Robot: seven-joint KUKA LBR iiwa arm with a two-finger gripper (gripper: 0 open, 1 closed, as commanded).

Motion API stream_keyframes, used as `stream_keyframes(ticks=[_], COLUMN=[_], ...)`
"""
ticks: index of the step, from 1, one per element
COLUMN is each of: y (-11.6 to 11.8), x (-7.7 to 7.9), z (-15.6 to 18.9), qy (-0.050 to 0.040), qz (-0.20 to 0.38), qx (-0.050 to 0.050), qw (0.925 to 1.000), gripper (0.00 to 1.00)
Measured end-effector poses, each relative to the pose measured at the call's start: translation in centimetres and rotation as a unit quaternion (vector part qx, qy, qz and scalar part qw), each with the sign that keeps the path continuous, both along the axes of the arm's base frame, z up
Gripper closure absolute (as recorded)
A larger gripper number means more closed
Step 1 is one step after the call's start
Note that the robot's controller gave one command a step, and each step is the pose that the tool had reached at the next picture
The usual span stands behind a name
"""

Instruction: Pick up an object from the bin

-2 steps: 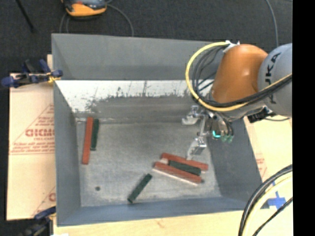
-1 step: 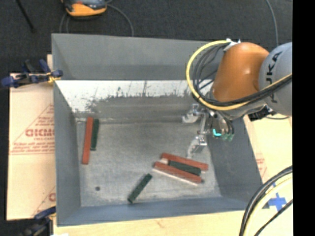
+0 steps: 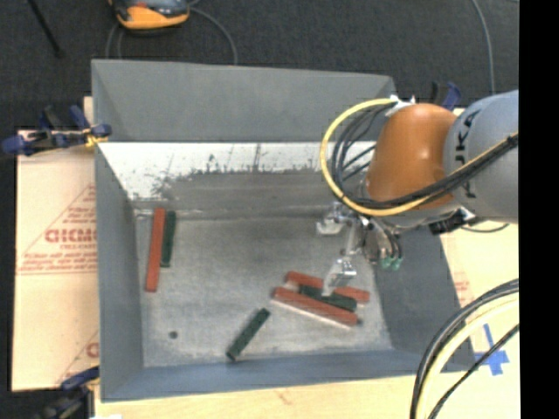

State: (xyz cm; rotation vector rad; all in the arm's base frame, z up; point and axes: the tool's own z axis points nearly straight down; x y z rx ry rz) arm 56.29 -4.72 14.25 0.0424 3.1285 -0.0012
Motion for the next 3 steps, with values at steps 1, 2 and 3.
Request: stream_keyframes(ticks=[1, 2, 3], y=[1.8, 1.8, -3.9], x=[-3.8, -3.8, -8.7], z=[-6.2, -6.2, 12.6], qy=[0.0059, 0.0059, 0.0023], qz=[-0.005, -0.004, 0.030], qx=[0.001, 0.001, -0.001], qw=[1.0000, 1.0000, 0.9996], gripper=[1.00, 1.00, 1.00])
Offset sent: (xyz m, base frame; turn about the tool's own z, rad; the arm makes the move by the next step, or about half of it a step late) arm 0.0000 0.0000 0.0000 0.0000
